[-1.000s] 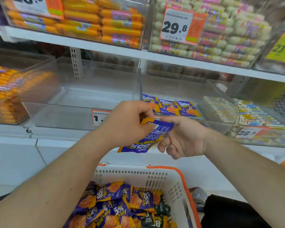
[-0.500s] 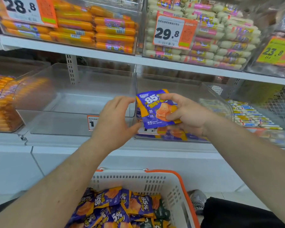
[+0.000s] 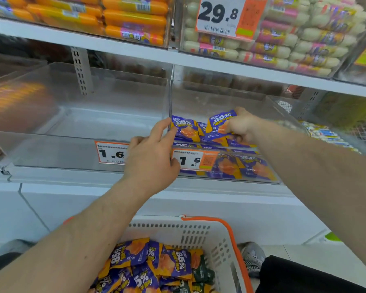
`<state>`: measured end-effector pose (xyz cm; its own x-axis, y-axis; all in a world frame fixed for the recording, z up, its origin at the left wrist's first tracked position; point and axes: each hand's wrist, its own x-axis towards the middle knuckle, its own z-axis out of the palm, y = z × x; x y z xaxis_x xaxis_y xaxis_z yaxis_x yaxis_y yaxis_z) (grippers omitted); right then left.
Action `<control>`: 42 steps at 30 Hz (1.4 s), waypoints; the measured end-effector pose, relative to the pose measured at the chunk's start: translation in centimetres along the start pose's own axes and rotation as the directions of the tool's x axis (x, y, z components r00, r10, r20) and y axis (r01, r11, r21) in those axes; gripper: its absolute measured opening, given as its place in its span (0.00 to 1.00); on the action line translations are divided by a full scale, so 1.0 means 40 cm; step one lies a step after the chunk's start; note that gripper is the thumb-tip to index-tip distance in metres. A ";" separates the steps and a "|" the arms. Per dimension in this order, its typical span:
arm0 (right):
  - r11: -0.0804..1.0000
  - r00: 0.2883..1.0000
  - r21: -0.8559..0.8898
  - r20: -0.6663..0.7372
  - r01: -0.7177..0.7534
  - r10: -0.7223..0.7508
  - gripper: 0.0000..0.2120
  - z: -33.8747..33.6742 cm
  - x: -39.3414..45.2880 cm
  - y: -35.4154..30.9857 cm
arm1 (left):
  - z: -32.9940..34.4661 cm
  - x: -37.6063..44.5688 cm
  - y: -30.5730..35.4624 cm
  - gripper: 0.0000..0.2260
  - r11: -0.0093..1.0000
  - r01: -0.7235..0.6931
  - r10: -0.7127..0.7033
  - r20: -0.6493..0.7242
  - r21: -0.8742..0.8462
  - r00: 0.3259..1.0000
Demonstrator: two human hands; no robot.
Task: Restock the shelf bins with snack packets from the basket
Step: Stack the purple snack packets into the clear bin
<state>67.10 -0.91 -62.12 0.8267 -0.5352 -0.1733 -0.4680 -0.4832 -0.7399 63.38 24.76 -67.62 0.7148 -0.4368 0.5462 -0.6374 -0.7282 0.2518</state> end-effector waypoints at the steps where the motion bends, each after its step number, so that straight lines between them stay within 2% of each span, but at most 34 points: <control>1: 0.999 1.000 -0.042 0.000 -0.015 0.015 0.35 0.004 0.022 0.001 | 0.009 0.002 -0.004 0.31 1.000 -0.013 0.013 -0.034 0.011 0.999; 4: 0.993 1.000 -0.119 0.010 -0.025 0.026 0.27 0.016 0.076 -0.002 | 0.032 0.004 -0.015 0.31 1.000 -0.021 0.023 -0.099 0.023 0.995; 6: 0.988 0.999 -0.149 0.038 -0.032 0.038 0.25 0.022 0.096 -0.006 | 0.038 0.006 -0.017 0.30 1.000 -0.014 0.016 -0.105 0.023 0.994; 8: 0.983 0.995 -0.179 0.081 -0.036 0.051 0.26 0.034 0.107 -0.004 | 0.039 0.007 -0.016 0.29 1.000 -0.009 0.010 -0.102 0.009 0.995; 12: 0.960 0.999 -0.280 0.052 0.021 -0.006 0.38 0.058 0.134 0.022 | 0.040 0.006 -0.019 0.28 1.000 -0.012 0.012 -0.099 0.003 0.995; 15: 0.935 0.999 -0.354 0.034 0.035 -0.025 0.37 0.073 0.138 0.041 | 0.044 0.003 -0.017 0.28 1.000 -0.010 0.012 -0.090 0.013 0.996; 19: 0.841 0.997 -0.539 0.071 0.052 -0.016 0.32 0.080 0.144 0.041 | 0.044 0.000 -0.015 0.28 1.000 0.000 0.002 -0.084 0.016 0.996; 23: 0.734 0.994 -0.673 0.103 0.088 -0.024 0.32 0.088 0.150 0.031 | 0.043 0.001 -0.013 0.28 1.000 0.011 -0.009 -0.086 0.029 0.996; 27: 0.702 0.991 -0.705 0.134 0.105 -0.013 0.34 0.093 0.149 0.029 | 0.042 0.000 -0.015 0.28 0.999 0.008 -0.004 -0.081 0.044 0.997; 33: 0.765 0.995 -0.640 0.101 0.070 -0.006 0.34 0.080 0.146 0.033 | 0.031 0.000 -0.011 0.29 1.000 0.015 -0.015 -0.035 -0.008 0.999; 36: 0.766 0.997 -0.639 0.075 0.064 -0.020 0.33 0.064 0.112 0.014 | 0.027 -0.009 -0.002 0.29 0.998 -0.023 0.017 -0.092 -0.061 0.996; 38: 0.780 0.996 -0.619 0.034 0.087 -0.084 0.28 0.055 0.067 -0.005 | 0.021 -0.023 0.014 0.29 0.996 -0.073 0.064 -0.161 -0.048 0.985; 40: 0.784 0.959 -0.598 -0.087 0.167 -0.271 0.19 0.054 -0.004 -0.019 | 0.018 -0.038 0.031 0.27 0.981 -0.164 0.141 -0.188 -0.108 0.972; 41: 0.757 0.887 -0.607 -0.176 0.244 -0.427 0.15 0.057 -0.045 -0.020 | 0.014 -0.046 0.040 0.24 0.961 -0.228 0.205 -0.149 -0.154 0.967; 42: 0.690 0.744 -0.632 -0.258 0.353 -0.616 0.12 0.064 -0.091 -0.014 | 0.010 -0.056 0.048 0.22 0.941 -0.276 0.272 -0.045 -0.196 0.961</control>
<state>65.16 3.09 -62.74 0.8229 -0.2794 0.4947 -0.2289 -0.9600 -0.1614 60.66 24.15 -68.68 0.5007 -0.5943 0.6294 -0.8533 -0.4613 0.2432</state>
